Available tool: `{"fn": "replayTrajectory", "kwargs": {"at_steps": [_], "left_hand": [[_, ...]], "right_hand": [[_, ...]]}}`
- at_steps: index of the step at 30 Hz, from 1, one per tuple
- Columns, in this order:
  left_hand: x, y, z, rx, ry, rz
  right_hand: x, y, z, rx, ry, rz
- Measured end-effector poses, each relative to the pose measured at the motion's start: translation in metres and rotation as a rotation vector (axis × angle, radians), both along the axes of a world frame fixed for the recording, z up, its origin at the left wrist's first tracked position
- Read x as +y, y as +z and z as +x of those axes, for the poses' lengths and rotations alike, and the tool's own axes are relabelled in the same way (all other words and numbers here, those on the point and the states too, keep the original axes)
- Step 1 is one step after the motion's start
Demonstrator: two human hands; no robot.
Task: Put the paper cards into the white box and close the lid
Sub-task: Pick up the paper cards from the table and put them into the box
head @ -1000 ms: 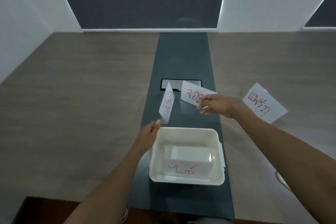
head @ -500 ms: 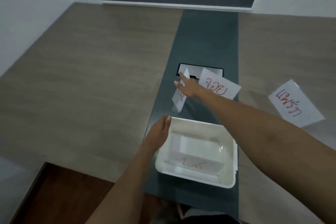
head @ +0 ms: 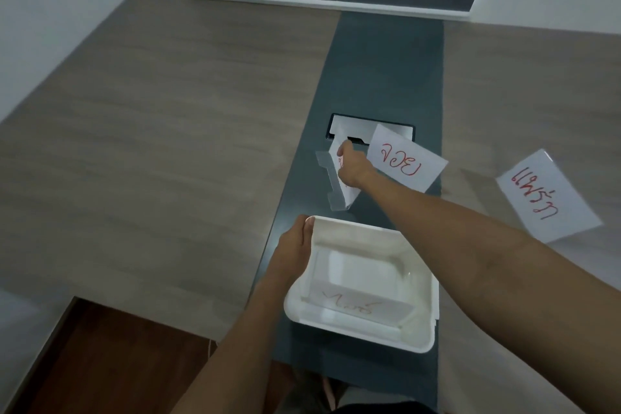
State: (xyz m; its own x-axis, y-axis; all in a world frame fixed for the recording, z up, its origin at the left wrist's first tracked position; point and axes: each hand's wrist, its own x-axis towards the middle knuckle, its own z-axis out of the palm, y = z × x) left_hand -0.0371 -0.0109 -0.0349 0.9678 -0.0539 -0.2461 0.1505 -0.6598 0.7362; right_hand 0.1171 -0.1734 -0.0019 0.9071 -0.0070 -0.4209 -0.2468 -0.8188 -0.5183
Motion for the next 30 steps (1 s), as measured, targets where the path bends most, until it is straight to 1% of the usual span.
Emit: {"fn": "replayTrajectory", "kwargs": {"at_steps": [3,6,13,17,20,25,30], "left_hand": [[0.0,0.002,0.0,-0.001,-0.005,-0.021],[0.001,0.005,0.001,0.001,-0.008,-0.026],[0.002,0.007,0.002,-0.042,-0.023,-0.096],[0.002,0.003,0.004,-0.044,-0.042,-0.155],[0.0,-0.001,0.008,0.002,-0.046,-0.167],[-0.002,-0.001,0.009,0.052,-0.035,-0.21],[-0.001,0.007,0.007,0.108,-0.046,-0.232]], "right_hand": [[-0.016,0.015,-0.004,-0.126,0.041,-0.003],[-0.032,0.042,-0.005,-0.205,0.025,0.018],[-0.073,0.114,-0.015,-0.317,-0.203,0.12],[-0.082,0.149,-0.032,-0.409,-0.256,0.08],[-0.082,0.174,-0.051,-0.398,-0.244,0.053],[-0.078,0.205,-0.083,-0.369,-0.04,-0.17],[-0.078,0.22,-0.103,-0.247,0.044,-0.078]]}}
